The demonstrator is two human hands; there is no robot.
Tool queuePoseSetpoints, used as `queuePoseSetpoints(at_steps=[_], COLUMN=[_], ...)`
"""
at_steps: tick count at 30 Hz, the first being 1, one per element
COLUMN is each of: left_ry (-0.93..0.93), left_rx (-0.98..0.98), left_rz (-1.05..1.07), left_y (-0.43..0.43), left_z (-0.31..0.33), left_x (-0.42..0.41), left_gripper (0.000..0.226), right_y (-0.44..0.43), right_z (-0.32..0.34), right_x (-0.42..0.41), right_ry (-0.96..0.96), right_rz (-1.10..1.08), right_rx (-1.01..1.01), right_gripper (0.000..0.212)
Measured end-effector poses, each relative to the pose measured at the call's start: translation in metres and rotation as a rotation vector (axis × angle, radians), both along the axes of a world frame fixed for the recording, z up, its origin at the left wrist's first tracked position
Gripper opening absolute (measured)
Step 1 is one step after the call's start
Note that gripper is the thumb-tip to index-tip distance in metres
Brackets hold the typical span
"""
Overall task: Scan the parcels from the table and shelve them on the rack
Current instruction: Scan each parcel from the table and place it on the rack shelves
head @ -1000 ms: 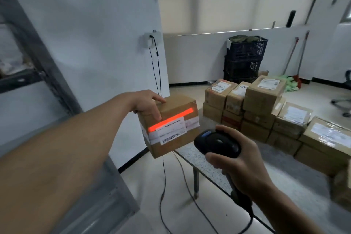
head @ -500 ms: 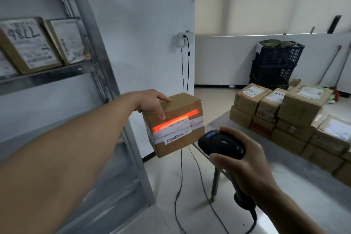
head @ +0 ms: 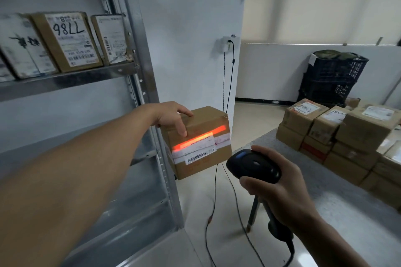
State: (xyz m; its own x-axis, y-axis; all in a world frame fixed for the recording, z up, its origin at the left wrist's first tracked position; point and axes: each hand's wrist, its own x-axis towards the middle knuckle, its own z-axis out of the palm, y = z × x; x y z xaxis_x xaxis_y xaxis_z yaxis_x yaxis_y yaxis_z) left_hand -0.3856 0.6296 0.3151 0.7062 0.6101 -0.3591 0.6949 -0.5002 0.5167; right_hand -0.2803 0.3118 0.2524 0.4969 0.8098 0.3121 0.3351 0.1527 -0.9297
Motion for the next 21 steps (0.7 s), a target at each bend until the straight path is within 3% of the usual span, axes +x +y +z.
queuePoseSetpoints(at_steps=[21], left_ry=[0.025], left_rx=[0.014], left_rz=[0.065], left_y=[-0.006], left_z=[0.003], left_x=[-0.05], left_gripper=[0.077], right_y=[0.002], right_z=[0.004], right_x=[-0.031], right_ry=[-0.052], right_rz=[0.059], right_rx=[-0.028], right_gripper=[0.057])
